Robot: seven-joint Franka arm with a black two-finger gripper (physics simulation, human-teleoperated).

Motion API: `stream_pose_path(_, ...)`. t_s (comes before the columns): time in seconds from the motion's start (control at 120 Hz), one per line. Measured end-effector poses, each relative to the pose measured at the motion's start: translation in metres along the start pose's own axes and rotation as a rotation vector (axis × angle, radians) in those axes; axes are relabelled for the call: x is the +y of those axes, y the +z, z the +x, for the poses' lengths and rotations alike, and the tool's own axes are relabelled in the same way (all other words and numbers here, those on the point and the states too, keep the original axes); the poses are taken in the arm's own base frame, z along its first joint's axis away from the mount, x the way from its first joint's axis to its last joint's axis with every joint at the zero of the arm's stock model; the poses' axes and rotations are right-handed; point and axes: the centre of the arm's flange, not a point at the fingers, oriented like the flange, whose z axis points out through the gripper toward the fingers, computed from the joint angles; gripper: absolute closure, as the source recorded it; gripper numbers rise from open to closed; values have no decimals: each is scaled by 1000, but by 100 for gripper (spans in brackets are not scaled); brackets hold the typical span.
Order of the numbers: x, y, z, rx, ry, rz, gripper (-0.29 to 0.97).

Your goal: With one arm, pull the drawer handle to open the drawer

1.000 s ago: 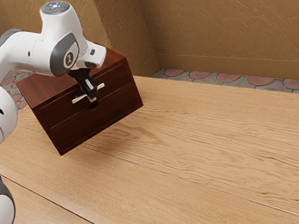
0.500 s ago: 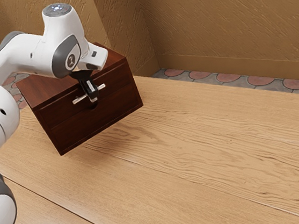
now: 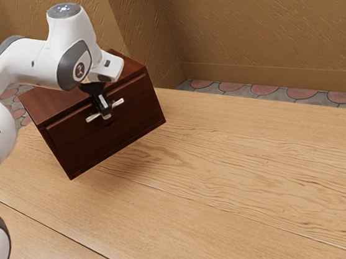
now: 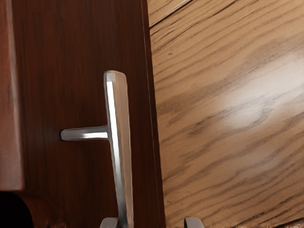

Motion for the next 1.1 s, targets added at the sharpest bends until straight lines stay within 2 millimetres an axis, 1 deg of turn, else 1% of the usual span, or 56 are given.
stream_pose_path(0.15,5,-3,-2,0,4,-8,60)
stream_pose_path(0.417,30,-12,7,12,25,-32,60)
stream_pose_path(0.692,44,-18,0,4,22,-44,60)
stream_pose_path(0.933,68,-28,4,10,40,-61,61)
stream_pose_path(1.1,85,-29,7,7,52,-74,61)
